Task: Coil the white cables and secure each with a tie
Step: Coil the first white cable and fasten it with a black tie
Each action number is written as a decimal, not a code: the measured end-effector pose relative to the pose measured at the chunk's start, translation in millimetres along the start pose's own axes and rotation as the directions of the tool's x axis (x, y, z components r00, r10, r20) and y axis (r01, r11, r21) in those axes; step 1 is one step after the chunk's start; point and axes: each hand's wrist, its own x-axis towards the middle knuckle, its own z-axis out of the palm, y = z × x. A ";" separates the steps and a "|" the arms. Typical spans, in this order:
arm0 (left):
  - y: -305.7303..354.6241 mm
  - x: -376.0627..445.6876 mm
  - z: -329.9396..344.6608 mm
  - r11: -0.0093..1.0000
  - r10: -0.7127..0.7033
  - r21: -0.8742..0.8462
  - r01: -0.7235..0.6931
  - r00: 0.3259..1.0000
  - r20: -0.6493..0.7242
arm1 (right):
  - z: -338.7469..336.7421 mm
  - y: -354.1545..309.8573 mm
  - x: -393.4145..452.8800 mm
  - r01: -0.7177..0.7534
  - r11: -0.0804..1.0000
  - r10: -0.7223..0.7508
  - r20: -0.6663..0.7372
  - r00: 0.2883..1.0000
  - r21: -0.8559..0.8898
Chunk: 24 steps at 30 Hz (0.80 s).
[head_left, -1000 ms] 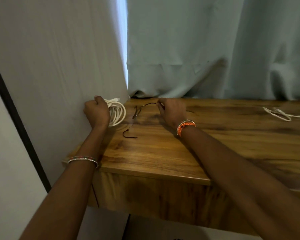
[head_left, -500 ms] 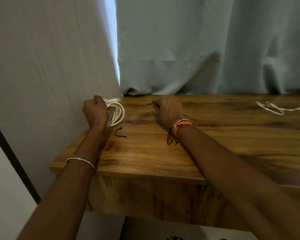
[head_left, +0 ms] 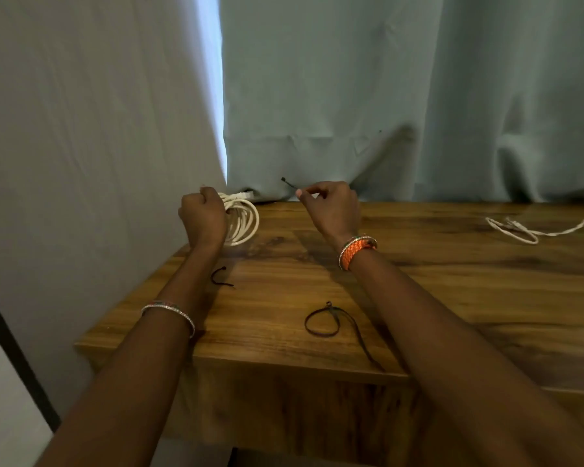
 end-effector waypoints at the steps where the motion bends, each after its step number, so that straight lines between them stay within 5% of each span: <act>1: 3.9 -1.3 4.3 1.000 0.002 0.004 -0.002 1.000 0.014 | -2.2 -1.0 -1.9 0.029 0.997 -0.029 -0.001 1.000 -0.066; 5: 15.0 -15.7 21.5 1.000 0.016 0.014 -0.016 0.999 0.031 | -2.9 14.2 -0.7 -0.028 0.987 0.035 0.040 0.999 -0.158; 8: 17.4 -25.9 25.7 0.999 0.049 -0.009 -0.049 0.999 -0.006 | -29.7 7.8 9.7 -0.122 0.992 0.128 0.334 0.934 -0.039; 9: 18.0 -28.1 24.3 0.998 0.060 -0.010 -0.060 0.998 -0.020 | -46.3 0.7 8.2 -0.157 0.987 0.146 0.515 0.845 -0.021; 11: 20.1 -30.5 19.7 0.997 0.071 -0.020 -0.072 0.996 -0.044 | -78.7 -7.0 -0.3 -0.172 0.983 0.152 0.817 0.556 -0.065; 13: 22.1 -30.2 15.3 0.998 0.063 -0.024 -0.065 0.996 -0.066 | -102.0 -5.4 -14.1 -0.046 0.998 0.061 0.946 0.319 -0.049; 15: 21.8 -30.6 12.5 0.998 0.058 -0.011 -0.059 0.996 -0.075 | -108.8 2.6 -29.3 0.045 0.999 -0.006 0.975 0.224 -0.004; 18: 20.0 -34.2 6.9 0.999 0.042 -0.014 -0.043 0.996 -0.076 | -92.0 12.0 -48.8 0.102 0.995 -0.006 0.975 0.220 -0.017; 24: 16.7 -21.7 -16.8 0.999 0.047 -0.011 -0.049 0.993 -0.108 | -41.1 4.8 -55.3 0.009 0.999 0.036 0.884 0.467 -0.045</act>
